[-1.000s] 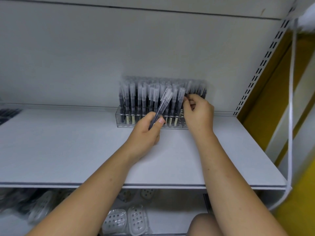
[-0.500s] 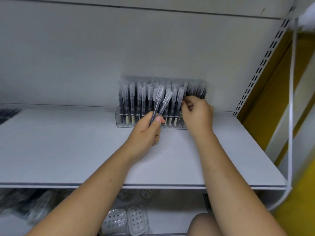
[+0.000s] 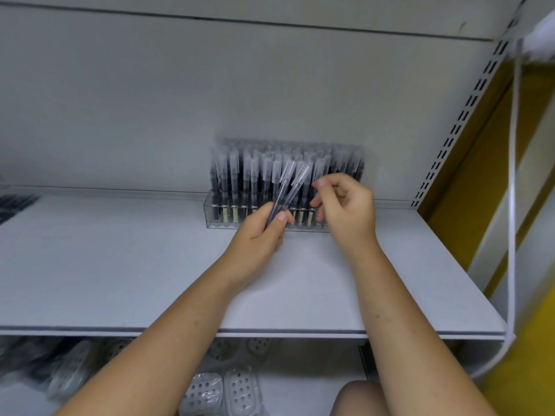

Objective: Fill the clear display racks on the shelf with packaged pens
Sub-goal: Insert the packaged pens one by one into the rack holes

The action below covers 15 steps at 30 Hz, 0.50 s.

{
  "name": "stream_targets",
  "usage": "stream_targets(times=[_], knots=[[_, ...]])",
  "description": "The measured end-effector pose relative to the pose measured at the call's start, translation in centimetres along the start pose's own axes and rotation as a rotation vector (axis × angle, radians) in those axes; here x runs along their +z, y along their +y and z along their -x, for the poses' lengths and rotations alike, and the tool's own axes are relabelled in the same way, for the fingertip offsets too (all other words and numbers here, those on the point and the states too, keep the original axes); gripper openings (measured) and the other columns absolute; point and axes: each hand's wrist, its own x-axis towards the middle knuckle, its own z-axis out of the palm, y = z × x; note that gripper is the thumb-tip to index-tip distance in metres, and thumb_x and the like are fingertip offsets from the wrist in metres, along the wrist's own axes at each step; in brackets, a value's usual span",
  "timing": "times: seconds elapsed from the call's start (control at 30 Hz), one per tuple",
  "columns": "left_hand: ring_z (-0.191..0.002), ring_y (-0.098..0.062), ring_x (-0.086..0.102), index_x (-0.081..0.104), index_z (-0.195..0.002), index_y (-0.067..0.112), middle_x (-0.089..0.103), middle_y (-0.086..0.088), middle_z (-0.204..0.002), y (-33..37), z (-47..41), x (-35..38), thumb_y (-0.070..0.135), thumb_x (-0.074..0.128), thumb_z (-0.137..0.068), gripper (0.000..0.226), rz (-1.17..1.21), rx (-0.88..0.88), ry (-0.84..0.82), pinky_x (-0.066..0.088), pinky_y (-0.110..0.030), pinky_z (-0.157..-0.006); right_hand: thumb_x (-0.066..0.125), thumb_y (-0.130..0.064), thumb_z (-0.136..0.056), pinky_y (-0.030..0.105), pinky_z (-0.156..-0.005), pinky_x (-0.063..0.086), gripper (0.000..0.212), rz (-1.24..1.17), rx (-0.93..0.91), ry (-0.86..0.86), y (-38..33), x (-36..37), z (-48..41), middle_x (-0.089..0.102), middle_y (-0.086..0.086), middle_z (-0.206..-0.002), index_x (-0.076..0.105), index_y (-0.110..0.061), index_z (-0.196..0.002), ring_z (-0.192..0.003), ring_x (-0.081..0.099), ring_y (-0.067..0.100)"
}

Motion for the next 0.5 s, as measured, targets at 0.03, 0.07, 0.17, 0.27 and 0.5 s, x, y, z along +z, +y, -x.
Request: stream_targets(times=[0.03,0.07,0.17,0.27,0.5], knots=[[-0.058,-0.010,0.030,0.061,-0.103,0.014,0.036,0.014,-0.065,-0.06,-0.02,-0.01,0.034,0.047,-0.104,0.024,-0.006,0.010,-0.004,0.028,-0.026,-0.055,0.063,-0.012,-0.101,0.027,-0.050,0.046,0.013,-0.023,0.019,-0.087,-0.31,0.11,0.20,0.069,0.000,-0.070,0.070,-0.016,-0.092,-0.049,0.056,0.014],[-0.058,-0.011,0.031,0.062,-0.104,0.016,0.037,0.014,-0.065,-0.12,-0.04,-0.05,0.035,0.047,-0.103,0.024,-0.012,0.017,-0.010,0.027,-0.028,-0.055,0.064,-0.012,-0.102,0.026,-0.049,0.045,0.012,-0.034,0.028,-0.163,-0.63,0.19,0.35,0.069,0.000,-0.072,0.071,-0.015,-0.093,-0.047,0.054,0.012],[-0.058,-0.010,0.032,0.064,-0.105,0.021,0.040,0.016,-0.065,-0.27,-0.09,-0.19,0.038,0.047,-0.103,0.023,-0.026,0.025,-0.028,0.025,-0.031,-0.056,0.067,-0.007,-0.099,0.015,-0.052,0.043,0.006,-0.079,0.036,-0.296,-1.13,0.38,0.67,0.068,-0.008,-0.071,0.071,-0.007,-0.094,-0.051,0.057,0.002],[-0.058,-0.008,0.034,0.065,-0.104,0.022,0.044,0.016,-0.066,-0.13,-0.05,-0.15,0.034,0.046,-0.105,0.022,-0.040,0.024,-0.039,0.028,-0.030,-0.056,0.068,-0.003,-0.097,0.017,-0.051,0.044,0.004,-0.109,0.056,-0.291,-0.97,0.34,0.69,0.068,-0.007,-0.068,0.070,0.001,-0.095,-0.050,0.057,0.004],[-0.083,-0.006,0.064,0.068,-0.107,0.028,0.069,0.009,-0.090,0.05,0.45,-0.08,0.033,0.046,-0.107,0.023,-0.307,0.057,0.059,0.053,-0.031,-0.081,0.055,-0.003,-0.105,0.017,-0.047,0.041,0.010,-0.288,0.047,0.064,-1.19,-0.16,-0.25,0.073,0.013,-0.080,0.061,-0.007,-0.099,-0.050,0.059,0.019]])
